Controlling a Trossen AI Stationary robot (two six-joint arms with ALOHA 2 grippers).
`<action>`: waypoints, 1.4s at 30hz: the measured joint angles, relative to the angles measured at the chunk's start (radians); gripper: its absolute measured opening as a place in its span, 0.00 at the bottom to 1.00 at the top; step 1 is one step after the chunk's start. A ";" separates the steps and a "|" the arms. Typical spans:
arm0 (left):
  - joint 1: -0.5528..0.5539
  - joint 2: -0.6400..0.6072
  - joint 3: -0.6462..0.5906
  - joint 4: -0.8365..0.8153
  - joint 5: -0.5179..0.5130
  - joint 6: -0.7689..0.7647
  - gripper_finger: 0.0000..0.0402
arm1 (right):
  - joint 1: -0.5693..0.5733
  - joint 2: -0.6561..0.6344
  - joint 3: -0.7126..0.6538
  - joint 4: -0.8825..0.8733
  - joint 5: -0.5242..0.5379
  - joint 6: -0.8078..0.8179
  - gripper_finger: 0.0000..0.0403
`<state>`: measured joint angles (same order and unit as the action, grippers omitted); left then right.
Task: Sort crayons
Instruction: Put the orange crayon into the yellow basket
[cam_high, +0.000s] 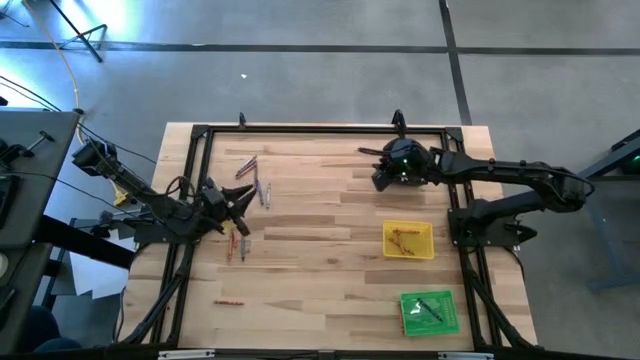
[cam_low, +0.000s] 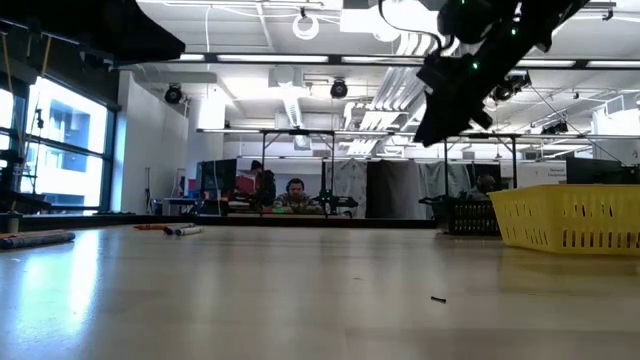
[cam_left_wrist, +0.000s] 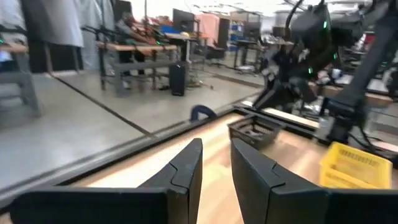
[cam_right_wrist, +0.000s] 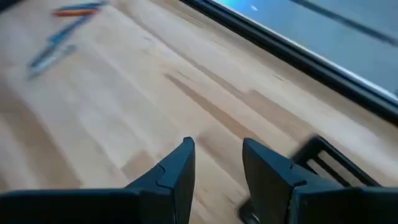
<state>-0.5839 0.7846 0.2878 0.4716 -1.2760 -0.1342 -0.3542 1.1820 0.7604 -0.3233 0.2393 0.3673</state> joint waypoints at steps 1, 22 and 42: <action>-0.002 0.006 0.000 -0.006 0.014 -0.021 0.18 | 0.017 0.000 0.011 0.000 0.000 -0.009 0.32; 0.121 0.404 0.494 -1.296 0.861 -1.072 0.18 | 0.152 0.000 0.044 -0.062 0.020 0.031 0.32; 0.121 0.567 0.495 -1.519 1.156 -1.406 0.18 | 0.244 0.000 0.043 -0.175 0.019 -0.012 0.32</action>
<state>-0.4629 1.3513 0.7825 -1.0473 -0.1200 -1.5399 -0.1101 1.1824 0.8032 -0.4982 0.2584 0.3557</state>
